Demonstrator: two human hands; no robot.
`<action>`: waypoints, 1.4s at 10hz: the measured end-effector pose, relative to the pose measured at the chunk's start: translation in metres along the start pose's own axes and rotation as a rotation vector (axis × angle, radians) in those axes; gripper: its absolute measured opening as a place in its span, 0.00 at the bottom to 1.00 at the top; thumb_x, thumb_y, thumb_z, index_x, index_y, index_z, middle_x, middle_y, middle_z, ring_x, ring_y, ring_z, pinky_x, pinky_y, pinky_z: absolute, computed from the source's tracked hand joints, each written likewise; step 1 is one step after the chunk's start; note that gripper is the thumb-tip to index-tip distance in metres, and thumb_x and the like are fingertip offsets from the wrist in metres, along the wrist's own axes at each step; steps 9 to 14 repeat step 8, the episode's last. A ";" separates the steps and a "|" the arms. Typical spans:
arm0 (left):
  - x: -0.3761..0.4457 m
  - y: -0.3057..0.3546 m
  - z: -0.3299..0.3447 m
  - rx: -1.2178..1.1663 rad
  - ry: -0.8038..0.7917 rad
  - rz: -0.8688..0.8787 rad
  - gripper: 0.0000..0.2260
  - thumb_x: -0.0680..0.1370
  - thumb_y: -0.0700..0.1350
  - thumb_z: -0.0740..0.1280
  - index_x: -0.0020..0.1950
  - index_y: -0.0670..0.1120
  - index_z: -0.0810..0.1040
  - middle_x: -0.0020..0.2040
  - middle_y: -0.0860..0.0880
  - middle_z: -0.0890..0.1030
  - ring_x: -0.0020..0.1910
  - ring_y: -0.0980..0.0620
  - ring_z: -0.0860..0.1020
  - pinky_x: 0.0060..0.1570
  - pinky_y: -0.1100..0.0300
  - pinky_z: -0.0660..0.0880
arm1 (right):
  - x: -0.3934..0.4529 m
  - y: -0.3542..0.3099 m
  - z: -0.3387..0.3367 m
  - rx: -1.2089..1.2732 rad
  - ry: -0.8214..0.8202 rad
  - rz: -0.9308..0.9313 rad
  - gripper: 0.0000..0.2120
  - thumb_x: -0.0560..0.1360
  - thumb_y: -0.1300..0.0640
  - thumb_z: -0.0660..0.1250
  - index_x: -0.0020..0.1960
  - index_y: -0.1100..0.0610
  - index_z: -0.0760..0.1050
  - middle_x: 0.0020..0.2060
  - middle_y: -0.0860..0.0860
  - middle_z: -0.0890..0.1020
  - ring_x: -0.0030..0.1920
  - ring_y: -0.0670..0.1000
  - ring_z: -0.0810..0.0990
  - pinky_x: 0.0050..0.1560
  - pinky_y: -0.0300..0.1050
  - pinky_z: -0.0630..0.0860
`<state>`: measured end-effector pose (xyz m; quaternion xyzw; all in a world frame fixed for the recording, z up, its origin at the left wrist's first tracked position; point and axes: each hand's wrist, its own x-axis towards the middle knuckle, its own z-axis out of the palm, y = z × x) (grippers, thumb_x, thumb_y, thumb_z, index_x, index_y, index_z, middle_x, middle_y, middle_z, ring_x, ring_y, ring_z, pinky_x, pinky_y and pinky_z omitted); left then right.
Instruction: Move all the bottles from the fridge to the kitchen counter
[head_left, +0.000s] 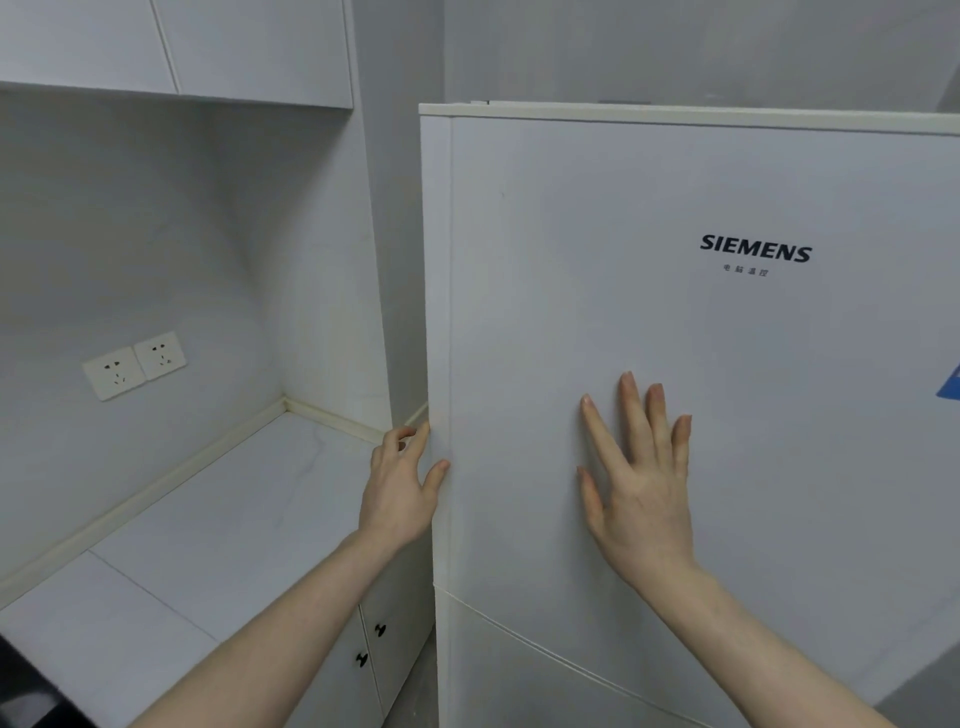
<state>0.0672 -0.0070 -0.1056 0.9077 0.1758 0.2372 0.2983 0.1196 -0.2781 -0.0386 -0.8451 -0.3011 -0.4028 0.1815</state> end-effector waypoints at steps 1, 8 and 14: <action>-0.001 -0.005 0.005 -0.008 -0.031 0.007 0.29 0.84 0.53 0.63 0.82 0.54 0.57 0.74 0.52 0.64 0.70 0.49 0.64 0.62 0.61 0.66 | 0.001 0.001 0.002 -0.024 -0.002 -0.005 0.40 0.71 0.64 0.75 0.80 0.55 0.65 0.83 0.57 0.53 0.83 0.59 0.42 0.80 0.60 0.38; -0.037 0.006 -0.019 0.026 -0.301 -0.062 0.36 0.77 0.49 0.60 0.84 0.53 0.48 0.79 0.52 0.62 0.76 0.49 0.64 0.75 0.56 0.62 | -0.015 -0.022 -0.001 0.360 -0.020 -0.072 0.34 0.73 0.69 0.72 0.77 0.55 0.71 0.82 0.56 0.58 0.83 0.59 0.53 0.79 0.67 0.57; -0.037 0.006 -0.019 0.026 -0.301 -0.062 0.36 0.77 0.49 0.60 0.84 0.53 0.48 0.79 0.52 0.62 0.76 0.49 0.64 0.75 0.56 0.62 | -0.015 -0.022 -0.001 0.360 -0.020 -0.072 0.34 0.73 0.69 0.72 0.77 0.55 0.71 0.82 0.56 0.58 0.83 0.59 0.53 0.79 0.67 0.57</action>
